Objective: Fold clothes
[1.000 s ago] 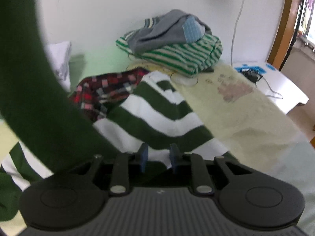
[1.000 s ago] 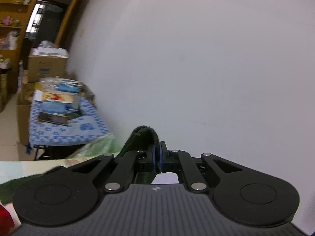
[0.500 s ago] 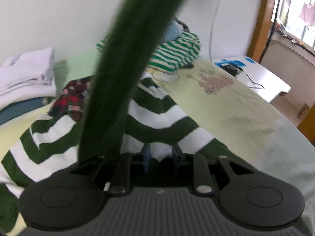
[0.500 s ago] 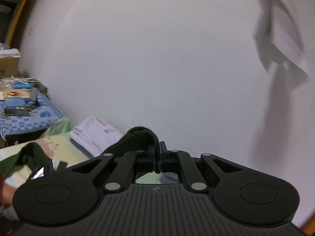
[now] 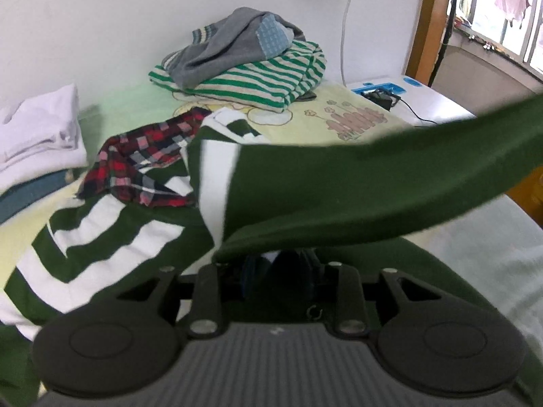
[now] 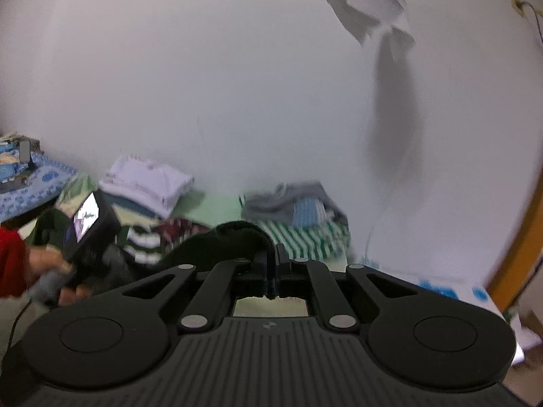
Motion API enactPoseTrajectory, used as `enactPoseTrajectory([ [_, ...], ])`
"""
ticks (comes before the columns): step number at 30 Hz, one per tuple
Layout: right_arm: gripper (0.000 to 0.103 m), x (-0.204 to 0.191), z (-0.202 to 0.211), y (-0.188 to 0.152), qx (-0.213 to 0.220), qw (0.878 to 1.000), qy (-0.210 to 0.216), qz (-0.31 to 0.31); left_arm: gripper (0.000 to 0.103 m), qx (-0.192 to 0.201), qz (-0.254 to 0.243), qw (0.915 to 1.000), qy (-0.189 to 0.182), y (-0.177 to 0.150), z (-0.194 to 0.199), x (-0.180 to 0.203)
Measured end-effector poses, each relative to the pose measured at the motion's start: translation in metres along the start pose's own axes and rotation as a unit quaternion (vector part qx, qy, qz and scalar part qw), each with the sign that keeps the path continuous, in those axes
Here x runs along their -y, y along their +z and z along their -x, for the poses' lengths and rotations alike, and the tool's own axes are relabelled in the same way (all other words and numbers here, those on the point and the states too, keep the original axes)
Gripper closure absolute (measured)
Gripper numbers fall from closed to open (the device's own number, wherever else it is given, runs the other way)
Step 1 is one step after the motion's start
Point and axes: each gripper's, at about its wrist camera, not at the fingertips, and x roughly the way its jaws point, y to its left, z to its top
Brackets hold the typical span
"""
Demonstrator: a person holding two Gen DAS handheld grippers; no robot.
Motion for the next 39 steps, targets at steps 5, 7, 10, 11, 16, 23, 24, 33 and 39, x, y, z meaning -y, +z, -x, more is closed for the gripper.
enactPoseTrajectory([
  [5, 0.1, -0.012, 0.014, -0.03, -0.056, 0.998, 0.002, 0.016, 0.066, -0.009, -0.023, 0.9997, -0.004, -0.001, 0.003, 0.002],
  [7, 0.1, -0.019, 0.017, -0.042, -0.081, 0.996, 0.008, 0.029, 0.065, -0.012, -0.03, 0.9995, -0.004, -0.001, 0.003, 0.004],
  [10, 0.1, -0.03, 0.019, -0.057, -0.116, 0.992, 0.028, 0.042, 0.063, -0.014, -0.036, 0.9993, -0.004, -0.001, 0.004, 0.006],
  [11, 0.1, -0.033, 0.019, -0.061, -0.127, 0.99, 0.038, 0.045, 0.063, -0.015, -0.035, 0.9993, -0.005, 0.0, 0.004, 0.006],
  [16, 0.1, -0.056, 0.018, -0.085, -0.17, 0.98, 0.08, 0.061, 0.063, -0.025, -0.015, 0.9995, -0.014, 0.0, 0.005, -0.001],
  [23, 0.1, -0.071, 0.009, -0.116, -0.205, 0.969, 0.106, 0.084, 0.052, -0.039, -0.061, 0.9973, -0.004, -0.013, 0.011, 0.009],
  [24, 0.1, -0.072, 0.007, -0.12, -0.208, 0.968, 0.105, 0.09, 0.05, -0.04, -0.069, 0.9968, -0.002, -0.015, 0.014, 0.011],
  [33, 0.1, -0.079, -0.003, -0.136, -0.233, 0.959, 0.131, 0.096, 0.04, -0.052, -0.084, 0.995, 0.014, -0.038, 0.042, 0.005],
  [39, 0.099, -0.086, -0.003, -0.137, -0.229, 0.957, 0.159, 0.082, 0.04, -0.035, -0.048, 0.998, 0.021, -0.041, 0.071, -0.007],
])
